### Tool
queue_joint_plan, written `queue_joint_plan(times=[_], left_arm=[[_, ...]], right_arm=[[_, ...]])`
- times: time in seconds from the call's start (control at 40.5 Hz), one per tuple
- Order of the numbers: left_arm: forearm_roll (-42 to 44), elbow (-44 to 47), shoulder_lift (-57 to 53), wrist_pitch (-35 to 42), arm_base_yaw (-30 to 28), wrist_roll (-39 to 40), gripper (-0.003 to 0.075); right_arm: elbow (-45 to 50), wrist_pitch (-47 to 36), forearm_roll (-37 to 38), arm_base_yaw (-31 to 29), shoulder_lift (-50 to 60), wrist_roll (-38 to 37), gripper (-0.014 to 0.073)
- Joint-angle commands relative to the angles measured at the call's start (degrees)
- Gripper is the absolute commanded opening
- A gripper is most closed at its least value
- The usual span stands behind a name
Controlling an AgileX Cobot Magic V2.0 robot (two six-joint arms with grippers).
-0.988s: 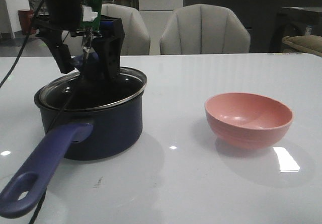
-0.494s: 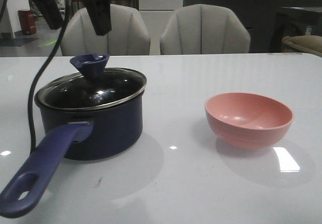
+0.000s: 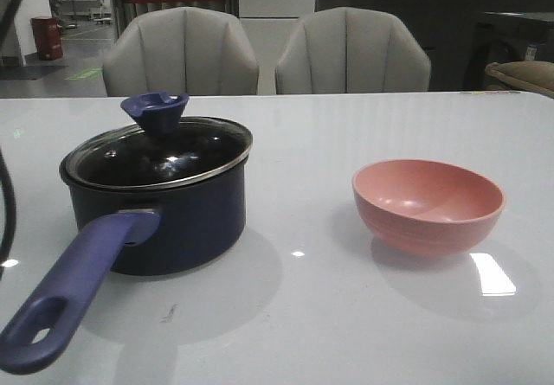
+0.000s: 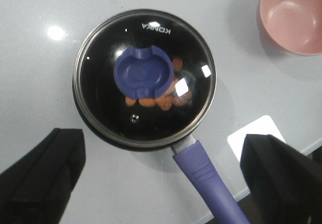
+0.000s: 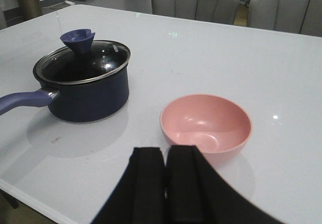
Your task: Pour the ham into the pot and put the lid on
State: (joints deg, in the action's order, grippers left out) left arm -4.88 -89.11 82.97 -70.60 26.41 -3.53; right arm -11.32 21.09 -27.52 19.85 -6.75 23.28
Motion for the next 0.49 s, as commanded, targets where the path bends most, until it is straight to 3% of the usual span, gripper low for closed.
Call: queue_joint_plan(times=[0.0, 0.469], left_arm=[[-0.9, 4.9, -6.8, 5.4, 0.5, -0.3, 0.0638], [-1.9, 41.2, -41.3, 33.8, 0.5, -0.3, 0.0638]], right_arm=[[-1.6, -4.1, -0.7, 0.0, -0.6, 0.6, 0.0138], [-1.6, -4.1, -0.7, 0.0, -0.6, 0.6, 0.0138]])
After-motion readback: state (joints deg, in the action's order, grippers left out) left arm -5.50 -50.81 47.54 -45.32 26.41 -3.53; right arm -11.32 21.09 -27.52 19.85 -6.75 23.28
